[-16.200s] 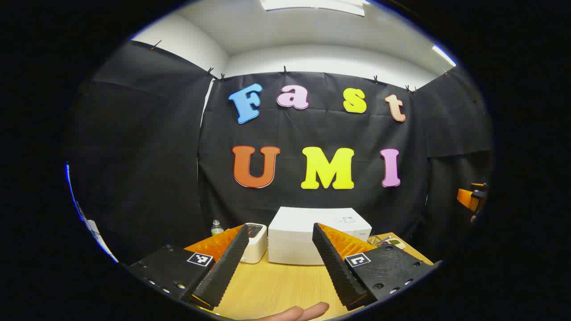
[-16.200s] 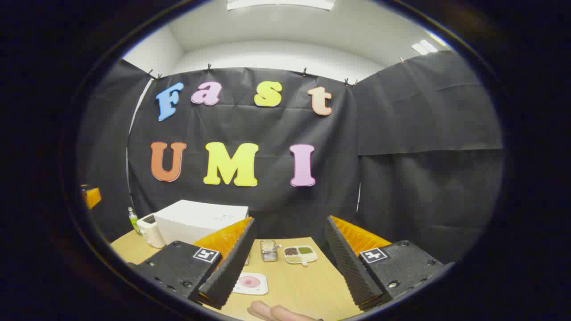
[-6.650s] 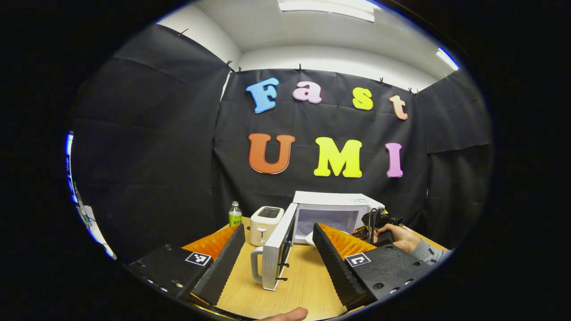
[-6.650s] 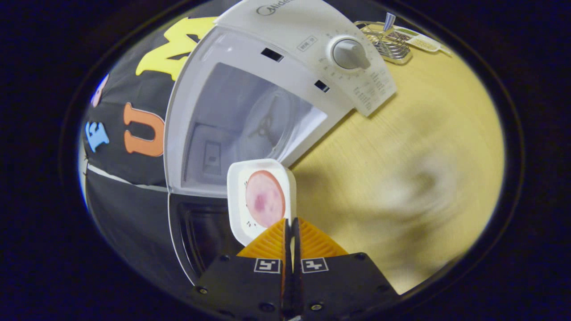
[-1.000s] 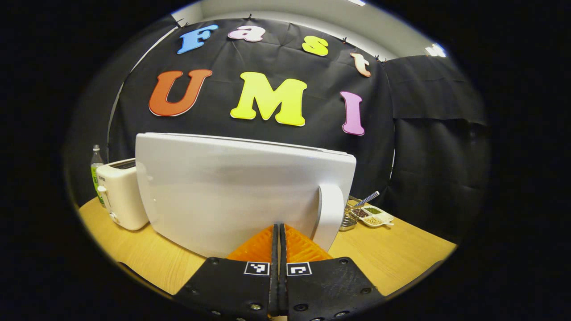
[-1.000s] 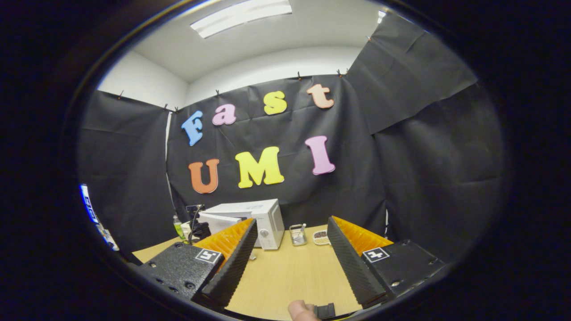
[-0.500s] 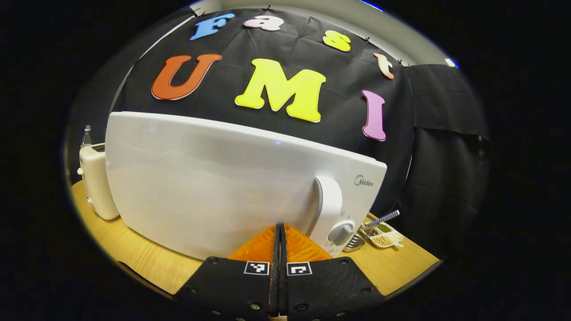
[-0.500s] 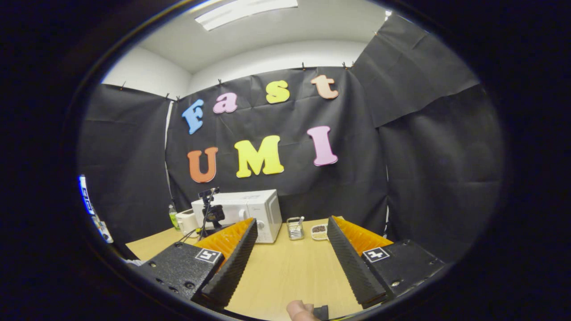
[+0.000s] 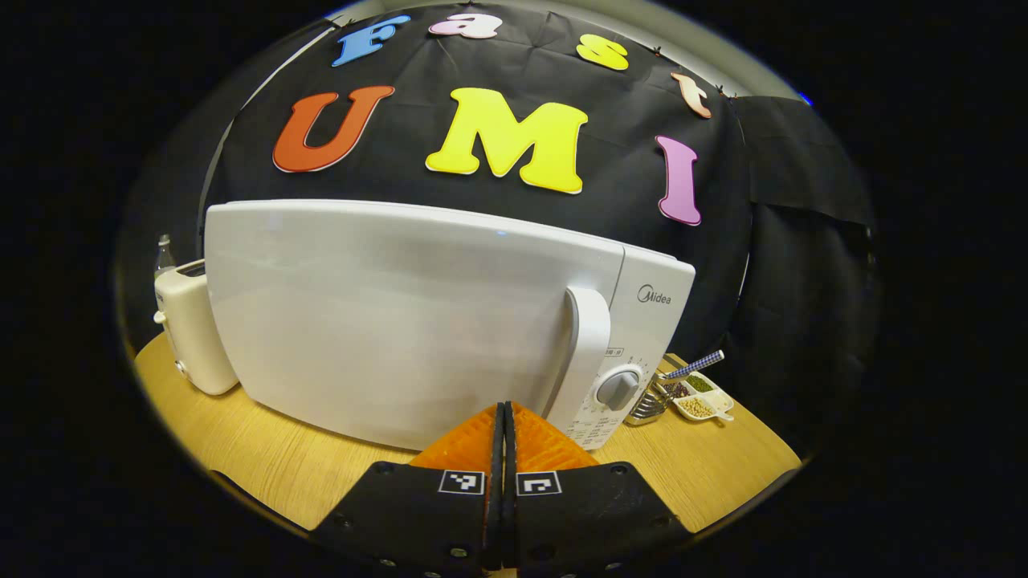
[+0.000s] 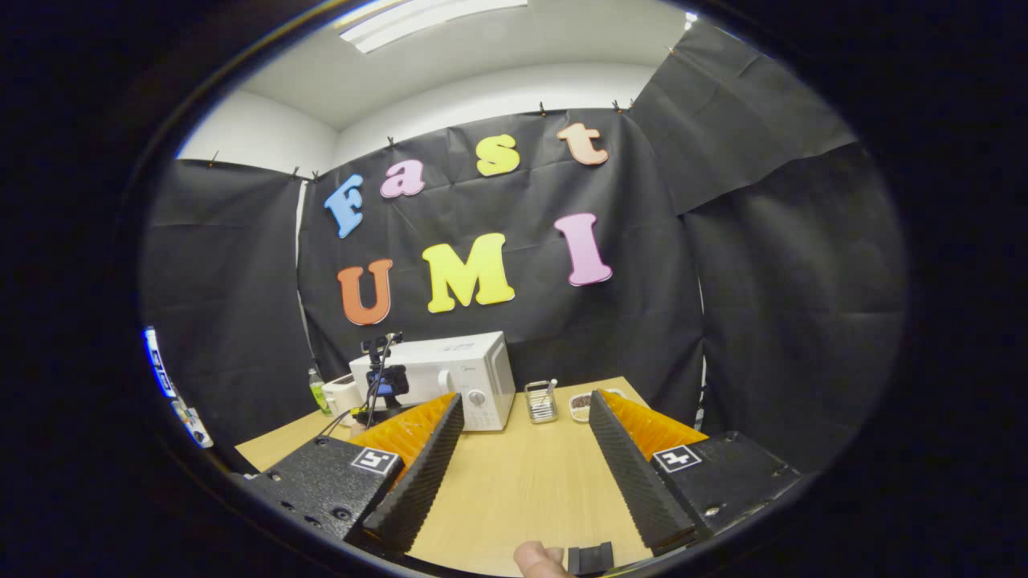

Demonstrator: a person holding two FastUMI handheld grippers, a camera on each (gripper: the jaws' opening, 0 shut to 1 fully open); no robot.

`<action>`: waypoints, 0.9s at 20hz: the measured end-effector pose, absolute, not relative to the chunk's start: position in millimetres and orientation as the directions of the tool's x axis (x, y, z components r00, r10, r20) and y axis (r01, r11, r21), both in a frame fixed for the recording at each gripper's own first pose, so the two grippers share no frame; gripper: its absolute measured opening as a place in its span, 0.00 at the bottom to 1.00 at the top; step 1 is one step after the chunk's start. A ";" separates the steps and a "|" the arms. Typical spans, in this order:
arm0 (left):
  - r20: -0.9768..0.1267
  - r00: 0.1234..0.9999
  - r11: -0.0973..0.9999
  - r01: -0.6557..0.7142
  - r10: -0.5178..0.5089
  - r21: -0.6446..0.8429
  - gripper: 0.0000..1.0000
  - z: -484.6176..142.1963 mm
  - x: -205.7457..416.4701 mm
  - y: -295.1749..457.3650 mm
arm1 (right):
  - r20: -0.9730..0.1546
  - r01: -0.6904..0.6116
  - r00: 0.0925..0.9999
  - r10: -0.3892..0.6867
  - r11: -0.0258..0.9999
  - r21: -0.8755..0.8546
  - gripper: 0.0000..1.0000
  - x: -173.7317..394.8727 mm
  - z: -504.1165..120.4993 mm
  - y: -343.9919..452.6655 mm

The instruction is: Open the microwave oven with the left hand, put the food in, and close the microwave oven.

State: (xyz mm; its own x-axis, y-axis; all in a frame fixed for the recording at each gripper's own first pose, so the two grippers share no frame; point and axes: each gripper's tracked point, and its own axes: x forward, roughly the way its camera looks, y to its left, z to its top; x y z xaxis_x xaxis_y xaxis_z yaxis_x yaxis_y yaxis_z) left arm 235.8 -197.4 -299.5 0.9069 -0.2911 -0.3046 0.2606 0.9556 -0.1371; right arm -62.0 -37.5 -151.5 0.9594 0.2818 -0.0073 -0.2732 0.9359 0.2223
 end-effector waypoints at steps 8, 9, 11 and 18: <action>-0.216 0.965 0.988 0.153 -0.149 0.006 0.95 -219.9 130.0 -126.0 | -0.010 -0.224 0.972 0.233 0.946 0.235 1.00 -81.3 -141.3 -29.8; -0.209 0.970 0.992 0.130 -0.126 0.005 0.93 -209.5 115.0 -116.9 | -0.009 -0.229 0.971 0.238 0.945 0.232 1.00 -84.7 -139.7 -25.8; -0.183 0.981 0.997 0.068 -0.061 0.029 0.93 -186.4 85.6 -94.2 | -0.001 -0.212 0.976 0.218 0.951 0.224 0.89 -88.3 -134.0 -26.7; -0.056 0.998 0.999 -0.015 0.018 0.052 0.93 -110.6 -2.2 -58.1 | 0.035 -0.192 0.981 0.189 0.960 0.203 0.90 -92.9 -110.7 -24.1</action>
State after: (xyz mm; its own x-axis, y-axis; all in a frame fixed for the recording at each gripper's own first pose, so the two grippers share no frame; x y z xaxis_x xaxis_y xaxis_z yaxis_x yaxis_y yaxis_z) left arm -2.2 -58.1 -110.6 0.9983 0.0180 -0.0560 -0.0151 0.9985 0.0517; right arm -92.9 -24.1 -110.7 0.9814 0.1889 0.0352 -0.1921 0.9601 0.2033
